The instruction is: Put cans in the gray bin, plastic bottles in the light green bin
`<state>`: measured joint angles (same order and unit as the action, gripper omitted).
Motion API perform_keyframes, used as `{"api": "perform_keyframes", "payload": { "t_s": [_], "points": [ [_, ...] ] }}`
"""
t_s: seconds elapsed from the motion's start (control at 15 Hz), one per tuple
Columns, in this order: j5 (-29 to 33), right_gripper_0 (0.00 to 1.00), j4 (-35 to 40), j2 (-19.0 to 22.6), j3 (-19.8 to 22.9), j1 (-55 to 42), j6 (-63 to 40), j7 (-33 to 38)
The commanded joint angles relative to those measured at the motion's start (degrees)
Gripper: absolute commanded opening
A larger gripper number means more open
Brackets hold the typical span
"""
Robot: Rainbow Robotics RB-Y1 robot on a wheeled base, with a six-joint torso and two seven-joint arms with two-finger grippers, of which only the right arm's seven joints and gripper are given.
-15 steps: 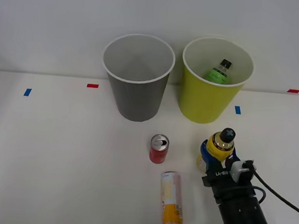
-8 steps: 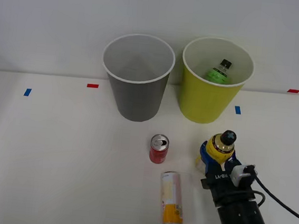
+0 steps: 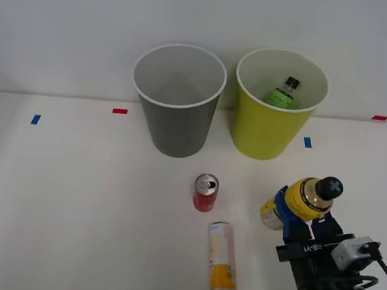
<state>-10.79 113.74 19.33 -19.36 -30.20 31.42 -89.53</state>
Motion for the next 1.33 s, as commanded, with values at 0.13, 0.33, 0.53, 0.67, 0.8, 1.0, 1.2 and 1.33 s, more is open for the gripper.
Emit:
{"api": "perform_keyframes", "payload": {
  "t_s": [0.13, 0.33, 0.53, 0.67, 0.8, 1.0, 1.2, 1.33],
  "points": [
    [-5.7, 0.00, 19.9, 0.4, -1.0, -5.2, -14.5, 1.1],
    [-10.4, 0.00, 20.4, -1.0, -1.0, -1.0, -14.8, 0.7],
    [-11.3, 0.00, 20.4, -4.3, 0.9, 5.3, -18.8, 1.1],
    [-11.5, 0.00, 20.4, -6.4, 2.4, 9.4, -22.0, 1.2],
    [-11.6, 0.00, 20.3, -8.2, 4.7, 13.7, -26.9, 1.3],
    [-11.6, 0.00, 20.4, -10.3, 7.9, 19.8, -35.1, 1.4],
    [-11.8, 0.00, 20.4, -11.9, 11.7, 26.7, -44.7, 1.9],
    [-11.9, 0.00, 20.3, -12.7, 14.5, 31.7, -52.9, 2.3]
  ]
}}
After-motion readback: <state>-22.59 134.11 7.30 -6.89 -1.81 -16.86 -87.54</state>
